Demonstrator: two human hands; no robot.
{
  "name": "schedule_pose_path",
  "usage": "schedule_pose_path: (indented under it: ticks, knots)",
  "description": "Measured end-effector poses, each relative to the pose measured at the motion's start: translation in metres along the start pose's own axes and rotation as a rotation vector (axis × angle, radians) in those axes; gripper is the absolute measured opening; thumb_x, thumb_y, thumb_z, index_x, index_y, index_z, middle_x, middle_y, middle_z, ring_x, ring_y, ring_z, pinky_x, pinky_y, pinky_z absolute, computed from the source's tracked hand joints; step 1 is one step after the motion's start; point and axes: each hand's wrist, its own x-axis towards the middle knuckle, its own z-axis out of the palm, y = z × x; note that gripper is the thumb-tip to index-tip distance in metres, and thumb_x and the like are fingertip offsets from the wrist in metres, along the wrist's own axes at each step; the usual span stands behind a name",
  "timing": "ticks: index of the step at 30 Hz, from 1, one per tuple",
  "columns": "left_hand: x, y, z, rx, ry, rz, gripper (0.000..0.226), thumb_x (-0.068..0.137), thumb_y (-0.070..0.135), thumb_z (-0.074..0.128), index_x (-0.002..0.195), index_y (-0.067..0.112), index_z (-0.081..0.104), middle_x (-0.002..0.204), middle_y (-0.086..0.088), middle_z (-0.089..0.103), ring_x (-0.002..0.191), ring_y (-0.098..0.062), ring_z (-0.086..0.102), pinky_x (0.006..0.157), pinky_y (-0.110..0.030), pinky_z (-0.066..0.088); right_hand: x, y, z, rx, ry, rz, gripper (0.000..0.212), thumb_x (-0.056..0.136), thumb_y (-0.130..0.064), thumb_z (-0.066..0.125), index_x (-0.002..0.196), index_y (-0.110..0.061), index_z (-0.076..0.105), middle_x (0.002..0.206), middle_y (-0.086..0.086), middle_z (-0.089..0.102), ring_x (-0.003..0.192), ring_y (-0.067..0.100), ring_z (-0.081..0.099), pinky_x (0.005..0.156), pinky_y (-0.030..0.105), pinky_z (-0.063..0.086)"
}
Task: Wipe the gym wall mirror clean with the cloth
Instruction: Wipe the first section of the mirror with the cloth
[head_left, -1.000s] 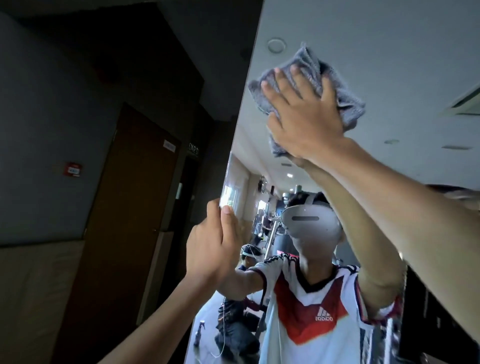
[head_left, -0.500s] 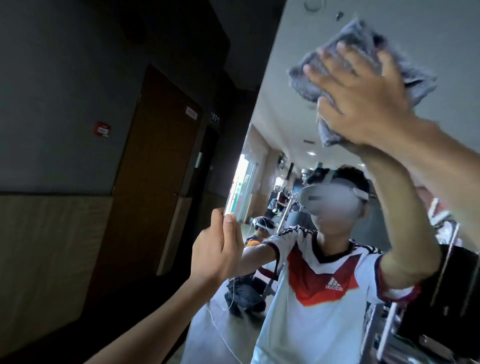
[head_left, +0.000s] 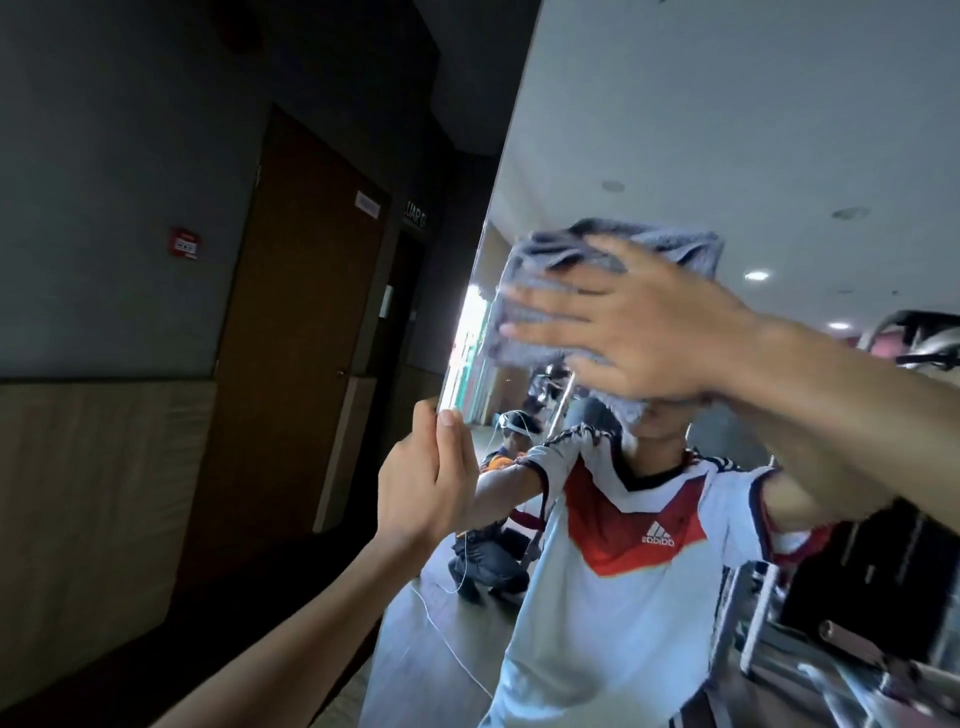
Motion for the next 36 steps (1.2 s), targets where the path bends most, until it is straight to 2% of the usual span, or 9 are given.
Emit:
schedule_pose_path:
  ticks: [6,8,11,16,18,20,24,31,36]
  knots:
    - [-0.009,-0.003,0.0,-0.01,0.002,-0.004,0.049,0.091,0.063,0.01,0.095,0.027,0.043,0.082,0.008,0.062,0.066,-0.017,0.063,0.061,-0.05,0.056,0.051,-0.015,-0.003,-0.013,0.078,0.679,0.062,0.098,-0.038,0.025,0.157,-0.022,0.026,0.164,0.005,0.022,0.152,0.027,0.018,0.117,0.06,0.012]
    - [-0.01,-0.01,0.003,0.007,0.016,-0.007,0.049,0.091,0.064,0.009,0.095,0.029,0.042,0.08,0.009,0.061,0.065,-0.019,0.063,0.061,-0.049,0.055,0.064,-0.056,0.007,-0.038,0.059,0.591,0.062,0.098,-0.038,0.023,0.158,-0.022,0.022,0.165,0.006,0.018,0.153,0.027,0.016,0.117,0.062,0.012]
    - [-0.018,-0.025,0.005,0.047,0.013,0.015,0.039,0.098,0.056,0.013,0.089,0.029,0.039,0.067,0.007,0.054,0.057,-0.02,0.057,0.057,-0.047,0.05,0.049,-0.098,0.014,-0.059,-0.031,0.258,0.061,0.096,-0.04,0.027,0.154,-0.025,0.036,0.161,0.005,0.031,0.146,0.025,0.034,0.116,0.06,0.019]
    - [-0.053,-0.061,0.002,0.139,-0.068,0.031,0.036,0.098,0.059,0.01,0.096,0.035,0.037,0.074,0.006,0.059,0.058,-0.012,0.057,0.054,-0.042,0.05,-0.014,-0.075,0.01,0.044,-0.03,-0.105,0.055,0.095,-0.039,0.031,0.147,-0.029,0.047,0.156,-0.002,0.04,0.135,0.019,0.05,0.117,0.053,0.017]
    - [-0.06,-0.065,0.004,0.133,-0.064,0.003,0.031,0.099,0.056,0.013,0.096,0.036,0.036,0.076,0.005,0.058,0.059,-0.011,0.056,0.054,-0.041,0.05,-0.017,-0.048,0.01,0.022,-0.016,-0.059,0.055,0.096,-0.039,0.03,0.148,-0.028,0.045,0.156,0.0,0.038,0.139,0.021,0.046,0.117,0.052,0.014]
    - [-0.063,-0.064,0.007,0.104,-0.049,-0.044,0.022,0.101,0.053,0.018,0.098,0.039,0.035,0.078,0.005,0.06,0.06,-0.011,0.058,0.056,-0.045,0.054,-0.008,-0.041,0.008,0.016,-0.007,0.152,0.057,0.098,-0.039,0.027,0.152,-0.026,0.038,0.158,0.003,0.034,0.145,0.025,0.037,0.116,0.054,0.015]
    - [-0.077,-0.057,0.0,0.078,-0.091,-0.112,0.023,0.097,0.056,0.014,0.092,0.05,0.036,0.085,-0.002,0.062,0.064,-0.016,0.061,0.061,-0.049,0.054,0.021,-0.109,0.011,-0.002,0.045,0.584,0.06,0.1,-0.036,0.02,0.159,-0.023,0.022,0.166,0.006,0.018,0.153,0.028,0.016,0.117,0.058,0.003]
    - [-0.124,-0.09,-0.018,0.122,-0.242,-0.183,0.04,0.092,0.065,0.011,0.09,0.033,0.035,0.079,-0.005,0.065,0.073,-0.035,0.065,0.065,-0.049,0.05,-0.019,-0.224,0.023,0.113,-0.113,0.209,0.059,0.091,-0.033,0.045,0.151,-0.027,0.042,0.159,0.001,0.037,0.13,0.022,0.042,0.119,0.056,0.018]
    - [-0.155,-0.109,-0.021,0.121,-0.312,-0.275,0.048,0.098,0.064,0.015,0.102,0.023,0.04,0.09,-0.003,0.067,0.083,-0.029,0.068,0.073,-0.049,0.054,-0.038,-0.192,0.012,0.105,-0.023,0.685,0.055,0.102,-0.034,0.035,0.156,-0.027,0.03,0.165,0.004,0.022,0.144,0.028,0.035,0.117,0.059,0.012]
